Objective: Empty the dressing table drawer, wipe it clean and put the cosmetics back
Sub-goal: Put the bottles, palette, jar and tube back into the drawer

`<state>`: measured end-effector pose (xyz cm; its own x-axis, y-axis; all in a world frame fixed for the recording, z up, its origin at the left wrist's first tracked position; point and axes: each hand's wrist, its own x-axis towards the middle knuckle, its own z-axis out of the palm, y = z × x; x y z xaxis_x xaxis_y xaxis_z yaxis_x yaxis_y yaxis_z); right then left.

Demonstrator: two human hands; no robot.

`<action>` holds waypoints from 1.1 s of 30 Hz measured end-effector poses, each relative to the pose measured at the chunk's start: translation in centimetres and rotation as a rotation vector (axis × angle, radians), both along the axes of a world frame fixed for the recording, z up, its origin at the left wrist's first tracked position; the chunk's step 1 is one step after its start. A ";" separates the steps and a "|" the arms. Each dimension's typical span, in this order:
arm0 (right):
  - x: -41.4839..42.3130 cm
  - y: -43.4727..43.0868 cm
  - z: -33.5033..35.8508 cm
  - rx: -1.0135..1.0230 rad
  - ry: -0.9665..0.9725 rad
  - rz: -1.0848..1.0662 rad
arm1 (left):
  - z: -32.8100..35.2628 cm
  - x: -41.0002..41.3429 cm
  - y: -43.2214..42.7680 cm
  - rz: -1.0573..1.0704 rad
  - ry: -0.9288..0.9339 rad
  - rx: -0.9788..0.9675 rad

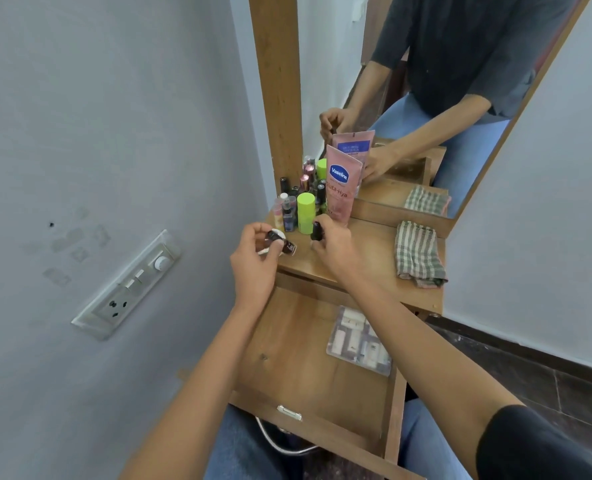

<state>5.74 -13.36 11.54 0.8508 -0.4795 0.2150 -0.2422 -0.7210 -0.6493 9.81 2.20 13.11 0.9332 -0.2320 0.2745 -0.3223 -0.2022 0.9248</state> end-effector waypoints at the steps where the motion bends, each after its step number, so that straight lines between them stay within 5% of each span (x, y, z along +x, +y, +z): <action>1: 0.0 0.1 0.0 0.018 -0.003 -0.004 | -0.3 -0.6 0.7 0.012 0.033 -0.013; 9: -5.5 4.8 -3.3 0.085 -0.139 0.084 | -4.4 -2.9 4.7 -0.017 0.130 0.158; 19: -7.9 6.9 -9.7 0.135 0.106 0.051 | -7.1 -0.7 3.2 -0.027 -0.112 0.720; 33: -6.2 6.6 -12.1 0.152 0.133 -0.009 | -9.9 0.7 0.6 0.188 -0.202 0.914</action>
